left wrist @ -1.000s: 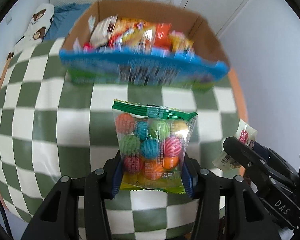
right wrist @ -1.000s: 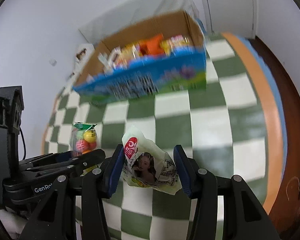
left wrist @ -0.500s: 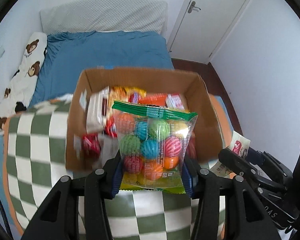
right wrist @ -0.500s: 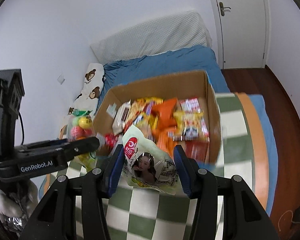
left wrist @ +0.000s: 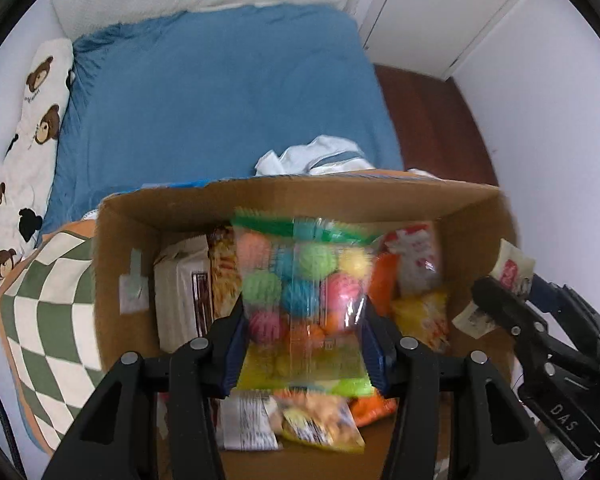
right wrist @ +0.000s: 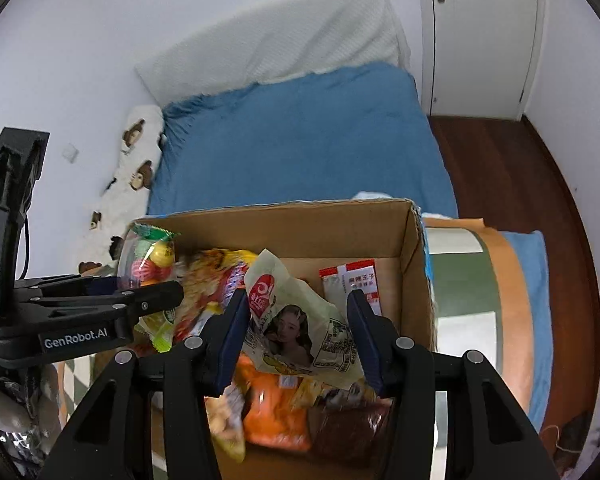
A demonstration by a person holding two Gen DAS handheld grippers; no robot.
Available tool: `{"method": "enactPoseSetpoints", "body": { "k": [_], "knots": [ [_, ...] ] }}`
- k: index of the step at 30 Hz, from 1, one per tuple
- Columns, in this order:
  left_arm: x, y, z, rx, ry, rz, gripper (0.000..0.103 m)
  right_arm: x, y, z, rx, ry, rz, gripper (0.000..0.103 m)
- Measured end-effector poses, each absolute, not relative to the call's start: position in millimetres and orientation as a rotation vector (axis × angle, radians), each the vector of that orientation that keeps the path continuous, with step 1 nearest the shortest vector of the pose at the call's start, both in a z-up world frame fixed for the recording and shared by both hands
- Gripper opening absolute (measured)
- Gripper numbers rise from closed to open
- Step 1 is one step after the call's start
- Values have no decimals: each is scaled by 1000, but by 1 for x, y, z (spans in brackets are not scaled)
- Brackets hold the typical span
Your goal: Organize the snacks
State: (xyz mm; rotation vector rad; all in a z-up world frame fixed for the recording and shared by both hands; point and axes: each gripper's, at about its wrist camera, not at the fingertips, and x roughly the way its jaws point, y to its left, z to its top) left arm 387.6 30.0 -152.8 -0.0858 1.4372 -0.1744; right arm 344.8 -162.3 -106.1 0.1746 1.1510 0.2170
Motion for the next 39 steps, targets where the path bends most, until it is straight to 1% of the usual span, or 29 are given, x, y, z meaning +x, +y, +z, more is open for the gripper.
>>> {"method": "enactPoseSetpoints", "body": {
  "k": [7, 9, 10, 11, 13, 15, 17, 19, 22, 29, 39],
  "knots": [
    [408, 35, -205, -90, 1567, -157, 47, 394, -161, -160, 172, 1287, 219, 54],
    [409, 38, -216, -108, 1603, -153, 48, 401, -159, -171, 162, 1326, 216, 56],
    [410, 39, -218, -122, 1608, -151, 51, 404, -158, -175, 155, 1341, 220, 59],
    [411, 41, -220, -138, 1609, -148, 54, 406, -157, -177, 153, 1350, 219, 74],
    [410, 44, -218, -136, 1596, -135, 80, 409, -154, -181, 131, 1381, 201, 97],
    [409, 45, -215, -119, 1579, -119, 88, 408, -152, -181, 112, 1386, 191, 97],
    [406, 48, -212, -118, 1575, -106, 89, 408, -153, -180, 99, 1393, 179, 97],
    [402, 50, -208, -111, 1561, -93, 94, 406, -155, -179, 94, 1406, 169, 97],
    [394, 53, -205, -118, 1546, -96, 97, 394, -155, -175, 95, 1415, 166, 97],
    [377, 46, -196, -115, 1523, -109, 97, 382, -151, -172, 83, 1416, 149, 98],
    [342, 50, -152, -94, 1403, -90, 97, 353, -156, -150, 85, 1359, 124, 99]
  ]
}}
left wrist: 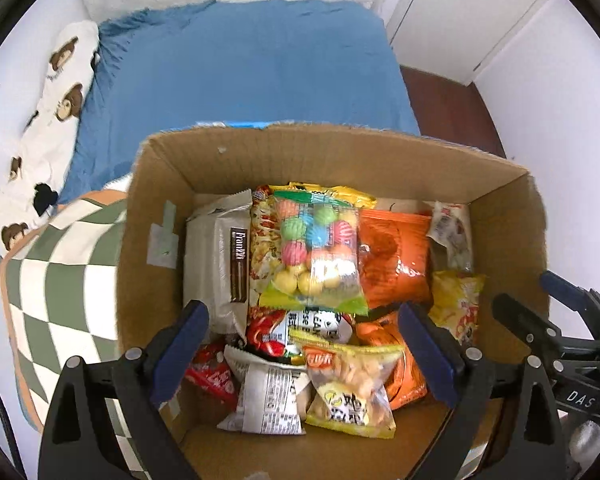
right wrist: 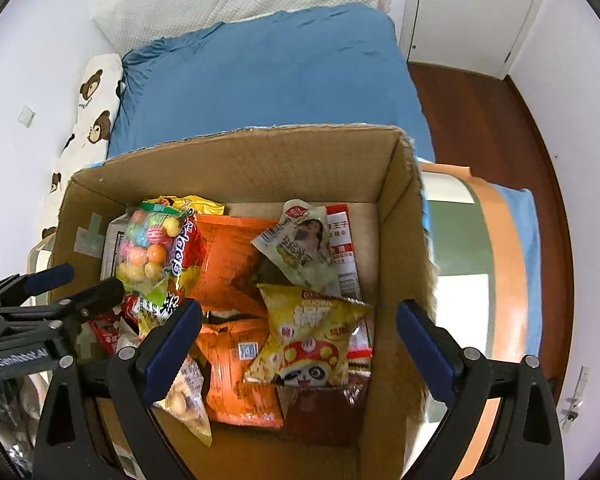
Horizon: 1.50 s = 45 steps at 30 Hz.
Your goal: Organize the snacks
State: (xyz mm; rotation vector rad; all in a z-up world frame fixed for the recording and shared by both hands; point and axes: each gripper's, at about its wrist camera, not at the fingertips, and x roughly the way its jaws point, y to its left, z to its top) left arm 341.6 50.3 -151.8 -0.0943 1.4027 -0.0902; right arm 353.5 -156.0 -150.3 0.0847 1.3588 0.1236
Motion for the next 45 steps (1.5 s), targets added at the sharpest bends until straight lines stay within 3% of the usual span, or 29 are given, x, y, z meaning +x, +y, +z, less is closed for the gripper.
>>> {"method": "enactPoseSetpoints", "body": {
  "k": [19, 45],
  "knots": [
    [179, 47, -54, -49, 1071, -36, 97, 195, -164, -47, 51, 1022, 101, 100],
    [-18, 41, 62, 16, 786, 20, 97, -36, -167, 91, 44, 704, 121, 101]
  ]
}}
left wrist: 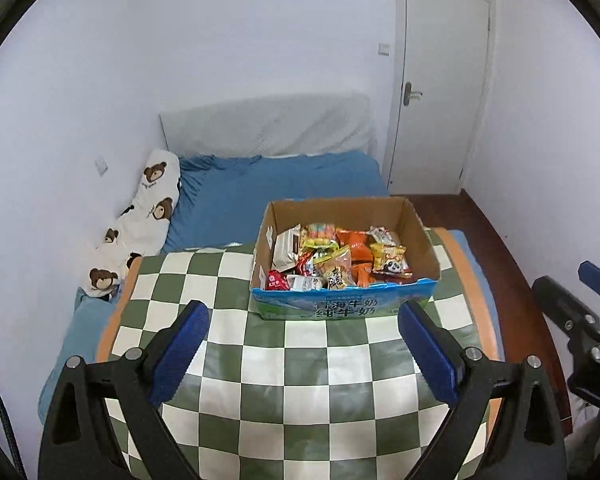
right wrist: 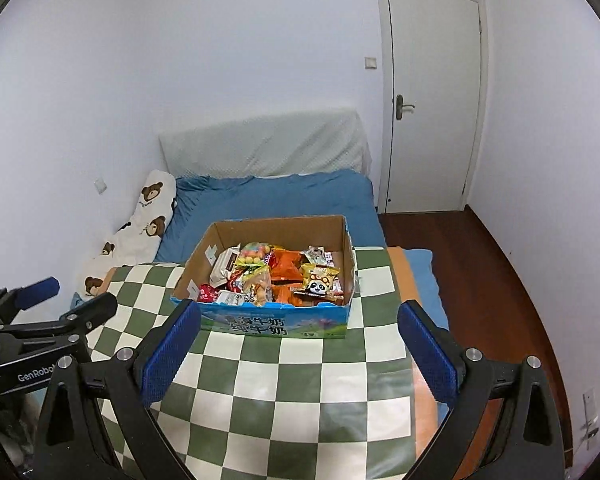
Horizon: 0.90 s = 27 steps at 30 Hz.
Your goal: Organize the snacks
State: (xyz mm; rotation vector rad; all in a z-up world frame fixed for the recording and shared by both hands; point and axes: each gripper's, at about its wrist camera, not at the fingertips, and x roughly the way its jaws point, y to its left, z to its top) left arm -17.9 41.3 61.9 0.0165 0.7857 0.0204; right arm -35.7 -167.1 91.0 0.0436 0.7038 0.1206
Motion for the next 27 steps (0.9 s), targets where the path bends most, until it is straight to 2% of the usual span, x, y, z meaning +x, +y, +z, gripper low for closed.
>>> {"method": "enactPoseSetpoints", "body": {
  "k": [15, 19, 21, 27],
  "knots": [
    [-41, 42, 72, -28, 776, 1, 97, -74, -168, 117, 16, 673, 115, 103],
    [-40, 41, 72, -30, 779, -10, 97, -73, -169, 117, 17, 674, 111, 103],
    [-36, 40, 70, -18, 778, -13, 103, -70, -170, 115, 18, 677, 109, 103],
    [-18, 36, 62, 10, 764, 21, 103, -53, -168, 102, 14, 694, 93, 103]
  ]
}}
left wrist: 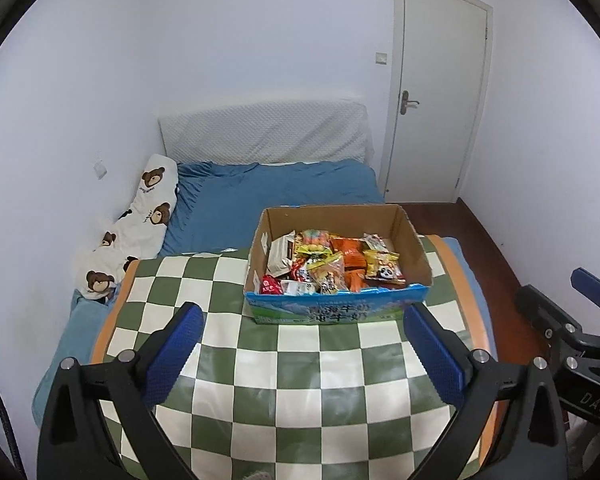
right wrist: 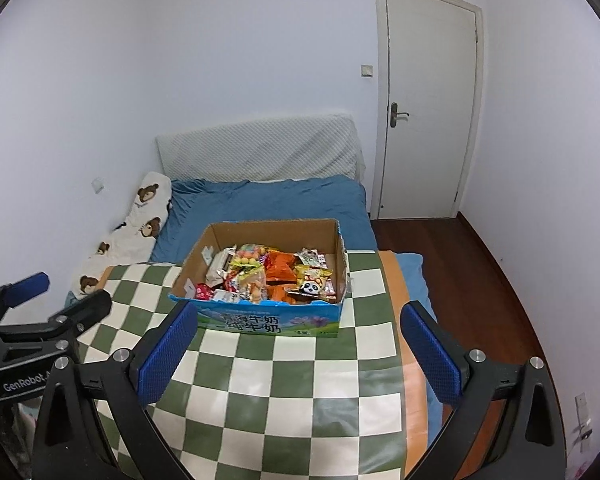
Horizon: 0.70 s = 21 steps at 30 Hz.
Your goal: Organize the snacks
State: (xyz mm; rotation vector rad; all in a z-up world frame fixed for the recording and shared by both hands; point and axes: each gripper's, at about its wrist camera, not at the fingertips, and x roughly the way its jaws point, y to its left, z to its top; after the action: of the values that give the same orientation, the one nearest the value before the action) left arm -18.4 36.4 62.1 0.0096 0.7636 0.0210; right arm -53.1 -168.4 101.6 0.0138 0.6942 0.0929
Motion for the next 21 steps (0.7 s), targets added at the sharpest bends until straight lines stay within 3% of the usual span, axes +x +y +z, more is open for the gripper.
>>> {"method": "enactPoseSetpoints", "body": {
  "k": [21],
  "knots": [
    [65, 42, 14, -5, 860, 68, 103, 32, -161, 56, 3, 752, 46, 103]
  ]
}}
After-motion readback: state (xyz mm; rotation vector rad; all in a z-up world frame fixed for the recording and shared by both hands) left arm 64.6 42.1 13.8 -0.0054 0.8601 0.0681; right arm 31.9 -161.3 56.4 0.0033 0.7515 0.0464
